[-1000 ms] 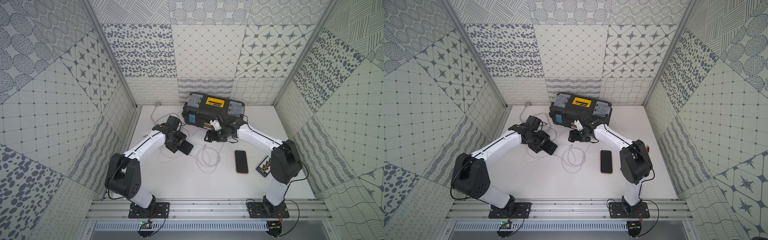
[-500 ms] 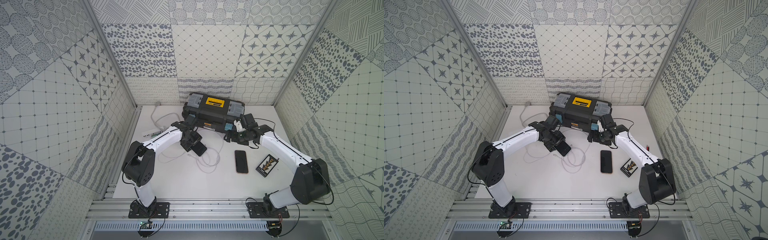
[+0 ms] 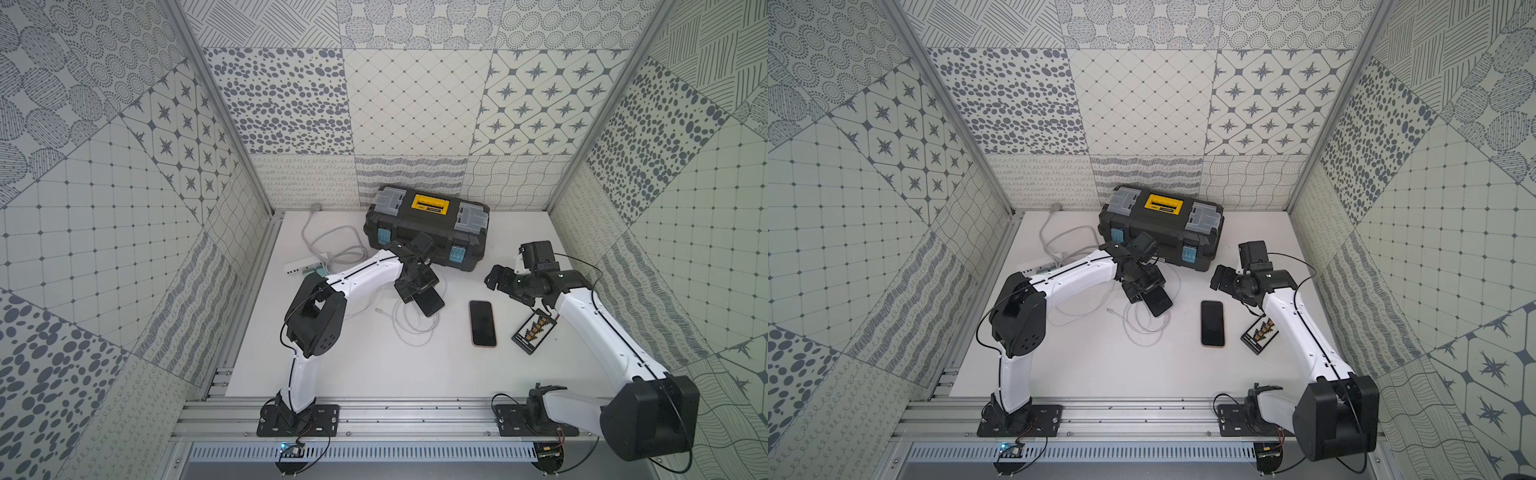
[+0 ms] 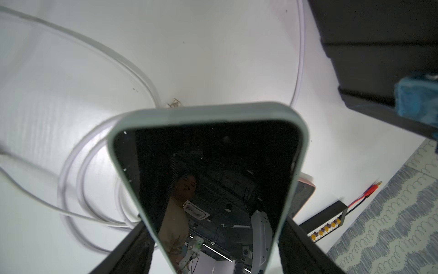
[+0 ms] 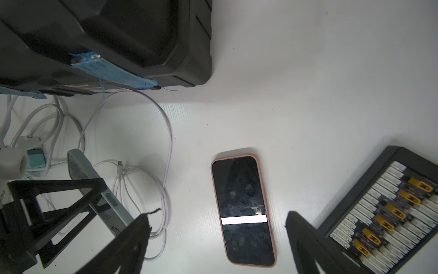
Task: Unplug the charging cable from the phone
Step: Place the phone at the center of the board.
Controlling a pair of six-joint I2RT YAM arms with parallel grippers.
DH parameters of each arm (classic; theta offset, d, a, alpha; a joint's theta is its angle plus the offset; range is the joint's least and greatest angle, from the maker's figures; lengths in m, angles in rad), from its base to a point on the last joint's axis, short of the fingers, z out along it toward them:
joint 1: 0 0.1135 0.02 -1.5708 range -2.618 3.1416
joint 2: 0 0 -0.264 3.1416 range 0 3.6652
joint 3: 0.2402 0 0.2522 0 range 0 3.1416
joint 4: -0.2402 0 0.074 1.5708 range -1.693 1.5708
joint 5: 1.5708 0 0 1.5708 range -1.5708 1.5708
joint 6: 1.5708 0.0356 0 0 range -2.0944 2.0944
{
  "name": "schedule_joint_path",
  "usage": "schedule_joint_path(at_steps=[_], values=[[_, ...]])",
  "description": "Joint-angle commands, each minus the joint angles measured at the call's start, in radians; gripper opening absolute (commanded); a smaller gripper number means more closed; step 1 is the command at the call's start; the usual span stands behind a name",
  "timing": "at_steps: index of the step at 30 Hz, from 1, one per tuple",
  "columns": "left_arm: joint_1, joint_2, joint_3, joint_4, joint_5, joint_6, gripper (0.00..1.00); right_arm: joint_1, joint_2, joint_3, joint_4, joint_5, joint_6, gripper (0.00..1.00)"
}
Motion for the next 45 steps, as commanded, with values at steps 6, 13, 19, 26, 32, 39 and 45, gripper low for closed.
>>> schedule_joint_path(at_steps=[6,13,19,26,32,39,45], values=[[-0.066,0.172,0.272,-0.200,0.037,0.176,0.24,-0.011,-0.063,-0.021,-0.013,0.030,0.026,0.92],[-0.082,0.241,0.362,-0.292,0.103,0.301,0.25,-0.017,-0.080,-0.027,-0.016,0.036,0.028,0.92],[-0.111,0.320,0.471,-0.346,0.146,0.368,0.26,-0.019,-0.072,-0.021,-0.016,0.036,0.032,0.92],[-0.132,0.402,0.577,-0.383,0.194,0.405,0.27,-0.022,-0.059,-0.018,-0.015,0.039,0.036,0.92],[-0.134,0.428,0.589,-0.365,0.262,0.441,0.27,-0.026,-0.048,-0.018,-0.015,0.041,0.035,0.92],[-0.140,0.461,0.613,-0.369,0.311,0.467,0.27,-0.026,-0.034,-0.012,-0.015,0.040,0.034,0.91],[-0.144,0.467,0.616,-0.368,0.328,0.474,0.27,-0.028,-0.035,-0.017,-0.014,0.048,0.036,0.91]])
